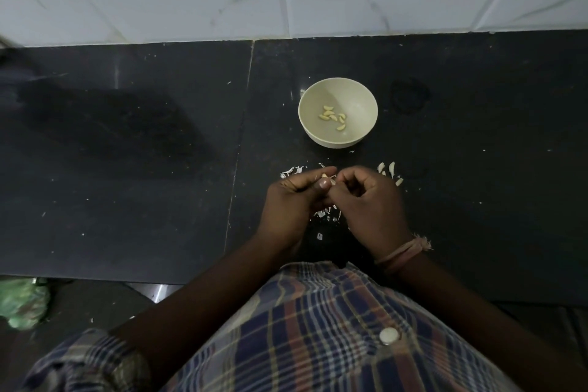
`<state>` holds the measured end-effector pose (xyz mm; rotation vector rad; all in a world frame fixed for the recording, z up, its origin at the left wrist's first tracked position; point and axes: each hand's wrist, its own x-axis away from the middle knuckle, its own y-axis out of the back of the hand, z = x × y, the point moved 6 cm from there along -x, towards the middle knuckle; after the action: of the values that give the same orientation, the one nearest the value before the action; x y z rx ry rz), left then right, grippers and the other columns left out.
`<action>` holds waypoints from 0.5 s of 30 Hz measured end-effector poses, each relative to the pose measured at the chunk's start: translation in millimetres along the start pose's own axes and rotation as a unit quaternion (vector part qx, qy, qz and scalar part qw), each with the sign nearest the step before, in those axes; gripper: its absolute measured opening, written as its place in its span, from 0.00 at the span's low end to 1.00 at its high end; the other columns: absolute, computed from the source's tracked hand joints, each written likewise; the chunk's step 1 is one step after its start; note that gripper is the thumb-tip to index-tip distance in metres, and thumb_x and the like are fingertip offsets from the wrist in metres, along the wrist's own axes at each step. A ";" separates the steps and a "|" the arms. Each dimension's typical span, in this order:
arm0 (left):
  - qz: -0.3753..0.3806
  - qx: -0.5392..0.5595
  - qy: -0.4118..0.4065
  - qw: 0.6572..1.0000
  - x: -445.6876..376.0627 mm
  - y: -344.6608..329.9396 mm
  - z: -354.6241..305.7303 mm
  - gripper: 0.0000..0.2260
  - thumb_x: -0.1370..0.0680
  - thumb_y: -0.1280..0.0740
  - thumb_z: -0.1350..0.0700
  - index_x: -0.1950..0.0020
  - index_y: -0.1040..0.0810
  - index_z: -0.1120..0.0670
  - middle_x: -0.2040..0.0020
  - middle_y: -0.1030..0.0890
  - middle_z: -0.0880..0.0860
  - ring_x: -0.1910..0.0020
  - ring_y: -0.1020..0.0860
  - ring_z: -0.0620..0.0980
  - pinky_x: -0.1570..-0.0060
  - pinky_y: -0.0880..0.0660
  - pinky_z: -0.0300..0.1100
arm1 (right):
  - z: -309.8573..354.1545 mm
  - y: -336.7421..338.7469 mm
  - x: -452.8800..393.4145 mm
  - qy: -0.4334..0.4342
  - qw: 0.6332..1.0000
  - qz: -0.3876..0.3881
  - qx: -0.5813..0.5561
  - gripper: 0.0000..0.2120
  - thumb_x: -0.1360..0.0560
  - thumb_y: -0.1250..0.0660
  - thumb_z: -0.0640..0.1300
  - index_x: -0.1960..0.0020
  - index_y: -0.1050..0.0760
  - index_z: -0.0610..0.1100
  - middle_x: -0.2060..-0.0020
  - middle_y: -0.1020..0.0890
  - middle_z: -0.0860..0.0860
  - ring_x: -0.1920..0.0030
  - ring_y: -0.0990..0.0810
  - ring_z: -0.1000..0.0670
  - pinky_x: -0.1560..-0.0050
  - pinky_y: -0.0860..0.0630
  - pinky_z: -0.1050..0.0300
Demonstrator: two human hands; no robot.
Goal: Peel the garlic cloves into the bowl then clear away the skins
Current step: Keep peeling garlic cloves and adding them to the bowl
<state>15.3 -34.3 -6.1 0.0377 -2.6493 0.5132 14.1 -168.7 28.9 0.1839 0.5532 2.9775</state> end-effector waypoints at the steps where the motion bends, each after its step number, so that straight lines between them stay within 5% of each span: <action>1: 0.002 0.007 0.005 1.000 -0.9 -0.4 0.3 0.10 0.20 0.34 0.67 0.42 0.17 0.61 0.48 0.14 0.62 0.51 0.15 0.54 0.53 0.19 0.41 | 0.2 -0.3 0.1 -0.007 1.000 0.003 -0.012 0.07 0.27 0.27 0.42 0.63 0.21 0.45 0.71 0.19 0.51 0.68 0.21 0.54 0.65 0.25 0.58; 7: 0.043 0.076 0.065 0.994 -1.8 -9.1 3.0 0.10 0.18 0.39 0.67 0.45 0.18 0.61 0.53 0.14 0.55 0.56 0.17 0.45 0.55 0.20 0.35 | -5.7 0.0 1.9 -0.095 0.983 0.016 -0.159 0.04 0.24 0.32 0.35 0.58 0.21 0.38 0.72 0.21 0.49 0.75 0.28 0.55 0.74 0.31 0.63; 15: 0.045 0.089 0.053 0.994 -2.3 -10.7 1.3 0.09 0.23 0.31 0.65 0.44 0.18 0.64 0.50 0.15 0.62 0.49 0.16 0.57 0.46 0.18 0.45 | -6.5 2.4 1.4 -0.026 0.999 0.005 -0.040 0.05 0.24 0.28 0.42 0.59 0.20 0.46 0.67 0.17 0.51 0.65 0.19 0.55 0.63 0.23 0.60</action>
<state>18.1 -44.8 -4.4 -0.0541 -2.5030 0.7589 11.6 -173.0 23.9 0.2561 0.4291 2.9877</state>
